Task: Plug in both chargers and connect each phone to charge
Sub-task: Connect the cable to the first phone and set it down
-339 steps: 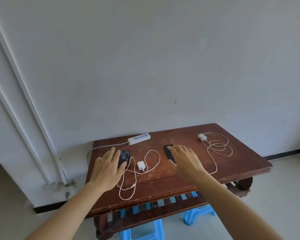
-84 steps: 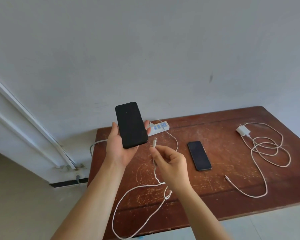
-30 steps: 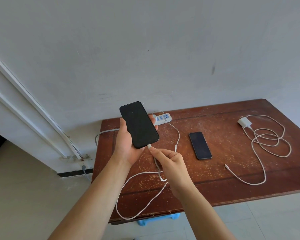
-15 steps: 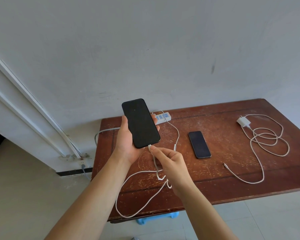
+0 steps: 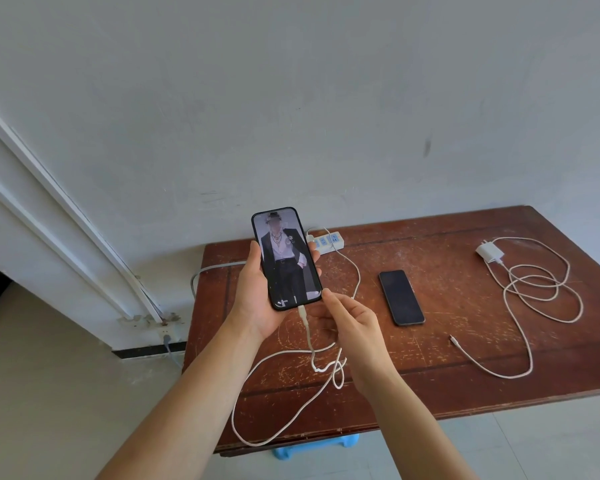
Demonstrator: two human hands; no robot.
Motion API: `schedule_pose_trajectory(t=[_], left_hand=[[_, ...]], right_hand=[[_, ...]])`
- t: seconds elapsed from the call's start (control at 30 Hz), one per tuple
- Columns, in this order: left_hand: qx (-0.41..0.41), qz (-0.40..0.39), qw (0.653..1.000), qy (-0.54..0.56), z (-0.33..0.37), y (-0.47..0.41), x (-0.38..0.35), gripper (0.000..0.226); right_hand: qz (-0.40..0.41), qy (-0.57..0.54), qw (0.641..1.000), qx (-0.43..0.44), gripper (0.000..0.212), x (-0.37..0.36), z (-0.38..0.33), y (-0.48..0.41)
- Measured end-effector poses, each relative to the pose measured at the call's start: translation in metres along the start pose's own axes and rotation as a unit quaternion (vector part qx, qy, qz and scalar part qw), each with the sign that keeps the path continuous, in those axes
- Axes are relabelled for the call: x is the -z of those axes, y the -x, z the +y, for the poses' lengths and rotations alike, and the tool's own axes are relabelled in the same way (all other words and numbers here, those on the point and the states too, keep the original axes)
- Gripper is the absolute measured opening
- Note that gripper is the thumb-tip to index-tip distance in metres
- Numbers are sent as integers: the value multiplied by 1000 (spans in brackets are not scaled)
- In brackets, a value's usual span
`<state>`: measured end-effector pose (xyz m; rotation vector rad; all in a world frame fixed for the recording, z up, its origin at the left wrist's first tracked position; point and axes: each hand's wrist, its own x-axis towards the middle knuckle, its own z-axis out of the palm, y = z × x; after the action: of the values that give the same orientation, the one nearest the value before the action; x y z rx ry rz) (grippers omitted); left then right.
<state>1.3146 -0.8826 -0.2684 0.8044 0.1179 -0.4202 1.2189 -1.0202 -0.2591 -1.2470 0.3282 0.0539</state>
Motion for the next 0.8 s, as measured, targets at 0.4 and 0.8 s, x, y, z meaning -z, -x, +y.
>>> schedule_pose_trajectory(t=[0.4,0.8], left_hand=[[9,56,997,-53,4,-8,13,54],[43,81,995,-45,20,-23,61,45]], right_hand=[[-8,32,999,-6,29,-3,14,-16],[9,67,998,-12,29,-36,41,-40]])
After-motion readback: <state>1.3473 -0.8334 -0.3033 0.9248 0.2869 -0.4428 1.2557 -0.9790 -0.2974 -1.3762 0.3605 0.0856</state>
